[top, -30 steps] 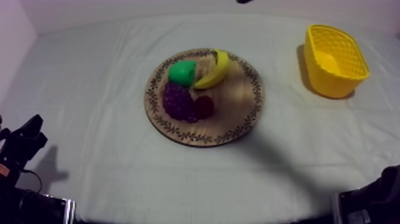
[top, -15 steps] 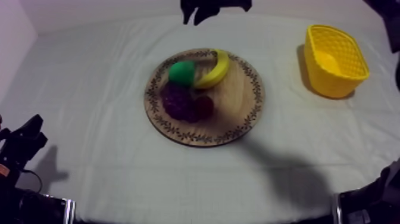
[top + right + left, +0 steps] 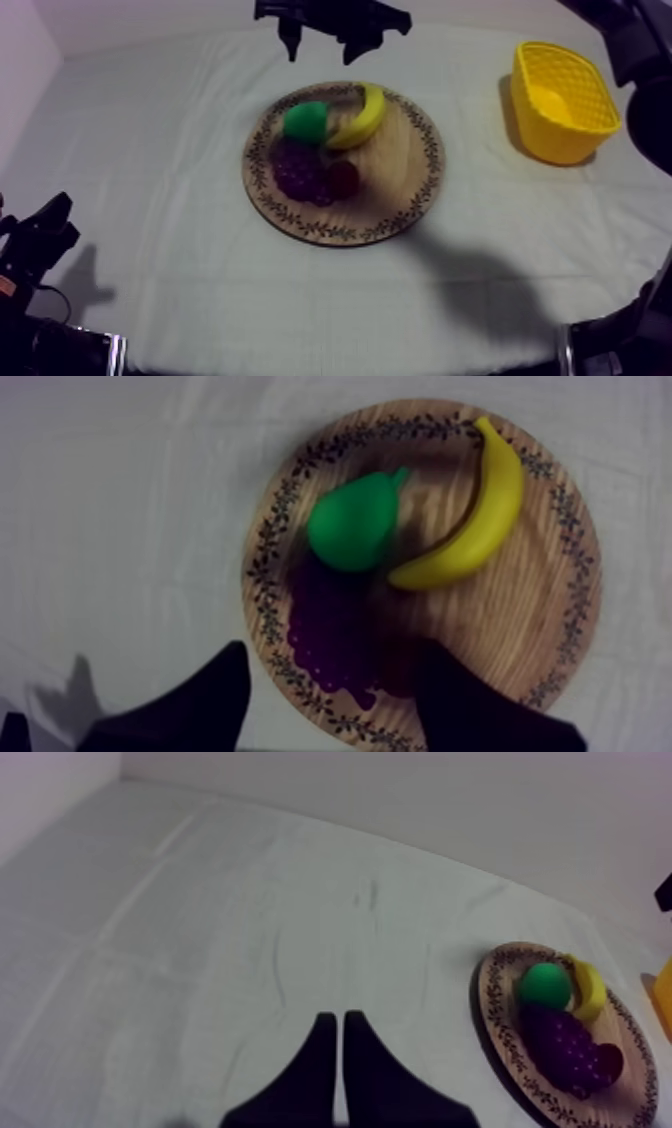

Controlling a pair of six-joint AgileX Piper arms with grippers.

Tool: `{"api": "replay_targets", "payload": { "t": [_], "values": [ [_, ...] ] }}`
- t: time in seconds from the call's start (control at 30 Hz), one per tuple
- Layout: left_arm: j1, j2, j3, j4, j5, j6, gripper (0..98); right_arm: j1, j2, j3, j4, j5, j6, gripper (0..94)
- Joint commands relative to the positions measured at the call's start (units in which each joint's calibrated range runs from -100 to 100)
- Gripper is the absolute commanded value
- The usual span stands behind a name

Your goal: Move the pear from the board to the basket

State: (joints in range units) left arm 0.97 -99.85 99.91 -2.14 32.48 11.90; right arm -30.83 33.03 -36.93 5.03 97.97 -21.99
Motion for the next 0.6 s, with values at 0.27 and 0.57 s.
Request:
{"api": "replay_targets", "payload": {
  "t": [0.27,0.57],
  "values": [
    [0.01,0.02,-0.02,0.01,0.02,0.0,0.1,0.83,12.57,-6.0,-1.16,0.09,0.01,58.0],
    [0.01,0.02,-0.02,0.01,0.02,0.0,0.1,0.94,23.02,-13.69,-1.71,0.01,0.41,59.3]
  ]
}}
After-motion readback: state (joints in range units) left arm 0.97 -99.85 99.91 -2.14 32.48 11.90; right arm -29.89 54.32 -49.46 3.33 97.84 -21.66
